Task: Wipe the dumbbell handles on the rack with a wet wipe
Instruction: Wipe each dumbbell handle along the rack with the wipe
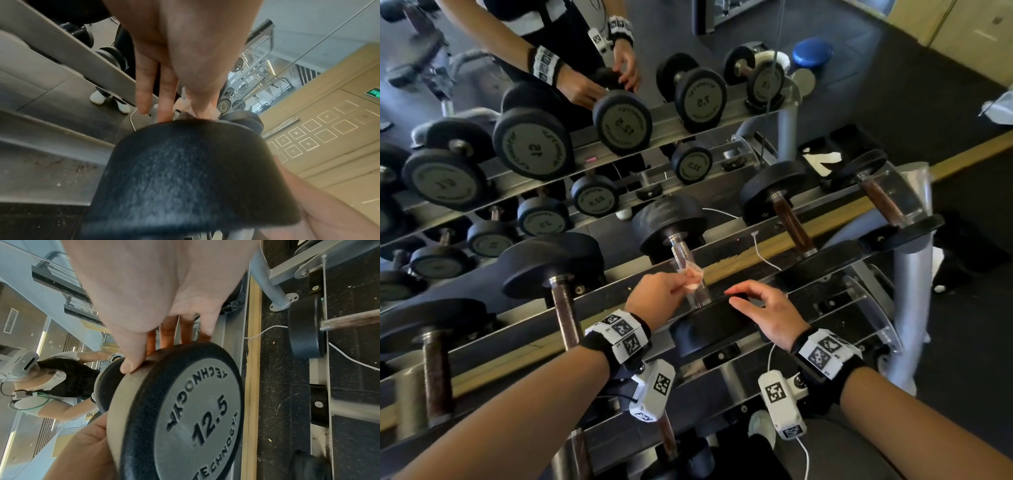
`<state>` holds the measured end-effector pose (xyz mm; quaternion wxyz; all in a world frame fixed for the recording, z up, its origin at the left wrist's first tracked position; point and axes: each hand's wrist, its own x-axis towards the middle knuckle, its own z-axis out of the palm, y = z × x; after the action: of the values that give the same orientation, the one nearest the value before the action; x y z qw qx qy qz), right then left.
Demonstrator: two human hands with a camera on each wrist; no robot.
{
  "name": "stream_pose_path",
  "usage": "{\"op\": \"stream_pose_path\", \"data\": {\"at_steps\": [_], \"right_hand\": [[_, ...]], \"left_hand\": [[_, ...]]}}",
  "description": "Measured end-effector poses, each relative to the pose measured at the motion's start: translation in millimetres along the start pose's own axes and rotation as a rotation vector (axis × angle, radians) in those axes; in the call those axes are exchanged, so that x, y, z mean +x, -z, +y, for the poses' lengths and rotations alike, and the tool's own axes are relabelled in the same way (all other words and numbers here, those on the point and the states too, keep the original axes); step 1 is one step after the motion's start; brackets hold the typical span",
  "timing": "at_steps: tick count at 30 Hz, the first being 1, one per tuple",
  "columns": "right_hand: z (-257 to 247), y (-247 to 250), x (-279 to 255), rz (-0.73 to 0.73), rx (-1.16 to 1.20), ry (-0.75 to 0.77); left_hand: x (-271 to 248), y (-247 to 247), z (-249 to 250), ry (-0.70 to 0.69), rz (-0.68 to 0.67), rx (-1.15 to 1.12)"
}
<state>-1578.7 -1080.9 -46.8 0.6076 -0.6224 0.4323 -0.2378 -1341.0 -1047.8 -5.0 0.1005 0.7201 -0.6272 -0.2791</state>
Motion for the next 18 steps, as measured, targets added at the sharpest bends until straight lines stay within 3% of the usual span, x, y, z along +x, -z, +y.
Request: {"op": "stream_pose_path", "data": {"at_steps": [4, 6, 9, 12, 15, 18], "right_hand": [[0, -2, -1, 0.011, 0.044, 0.004], [0, -3, -2, 0.028, 0.067, 0.008], [0, -4, -3, 0.045, 0.088, 0.015], [1, -4, -4, 0.045, 0.098, 0.006], [1, -5, -5, 0.058, 0.113, 0.002], [1, -6, -5, 0.063, 0.116, 0.004]], "left_hand": [[-10, -5, 2, -0.066, -0.136, 0.085], [-11, 1, 2, 0.007, -0.121, -0.095], [-6, 18, 1, 0.164, 0.16, -0.533], [8, 35, 1, 0.159, 0.337, -0.67], [18, 36, 5, 0.028, 0.319, -0.372], [22, 26, 3, -0.081, 0.14, 0.086]]}}
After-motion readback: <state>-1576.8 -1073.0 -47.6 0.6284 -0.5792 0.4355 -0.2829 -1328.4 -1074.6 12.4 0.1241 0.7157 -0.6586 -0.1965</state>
